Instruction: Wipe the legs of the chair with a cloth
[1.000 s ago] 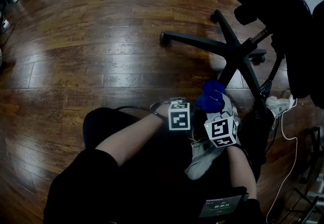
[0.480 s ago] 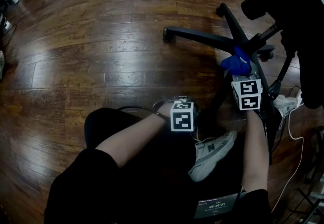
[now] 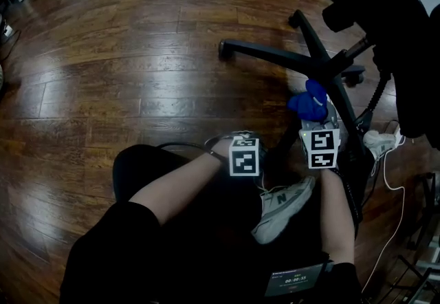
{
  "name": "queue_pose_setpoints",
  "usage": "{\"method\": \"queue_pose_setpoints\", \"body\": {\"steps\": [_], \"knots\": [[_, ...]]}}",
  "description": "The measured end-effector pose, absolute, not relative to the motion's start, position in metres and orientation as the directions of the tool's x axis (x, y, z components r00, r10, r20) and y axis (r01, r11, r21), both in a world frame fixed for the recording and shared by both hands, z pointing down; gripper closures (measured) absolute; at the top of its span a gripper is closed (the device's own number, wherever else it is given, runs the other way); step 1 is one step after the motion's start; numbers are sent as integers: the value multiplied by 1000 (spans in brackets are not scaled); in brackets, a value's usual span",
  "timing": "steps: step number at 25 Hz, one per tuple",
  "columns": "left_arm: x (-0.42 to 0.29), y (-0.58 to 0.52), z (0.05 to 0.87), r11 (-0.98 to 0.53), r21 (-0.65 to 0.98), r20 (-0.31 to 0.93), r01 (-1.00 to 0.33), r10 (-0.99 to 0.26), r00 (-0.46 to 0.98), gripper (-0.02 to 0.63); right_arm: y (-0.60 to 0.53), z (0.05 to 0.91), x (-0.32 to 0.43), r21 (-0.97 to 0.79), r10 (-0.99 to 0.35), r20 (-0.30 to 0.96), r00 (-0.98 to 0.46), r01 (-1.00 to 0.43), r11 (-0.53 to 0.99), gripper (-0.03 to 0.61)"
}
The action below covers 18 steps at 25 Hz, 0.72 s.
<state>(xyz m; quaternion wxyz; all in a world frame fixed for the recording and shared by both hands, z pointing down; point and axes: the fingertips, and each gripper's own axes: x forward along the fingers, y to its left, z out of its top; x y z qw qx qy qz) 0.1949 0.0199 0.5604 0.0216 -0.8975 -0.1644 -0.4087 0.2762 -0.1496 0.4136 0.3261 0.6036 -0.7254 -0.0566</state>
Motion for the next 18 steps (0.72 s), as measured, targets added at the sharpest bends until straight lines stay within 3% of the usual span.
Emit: {"method": "queue_pose_setpoints", "body": {"steps": [9, 14, 18], "knots": [[196, 20, 562, -948, 89, 749, 304, 265, 607, 258, -33, 449, 170, 490, -826, 504, -252, -704, 514, 480], [196, 20, 561, -948, 90, 750, 306, 267, 606, 258, -33, 454, 168, 484, -782, 553, -287, -653, 582, 479], [196, 20, 561, -946, 90, 754, 311, 268, 599, 258, -75, 448, 198, 507, -817, 525, -239, -683, 526, 479]]}}
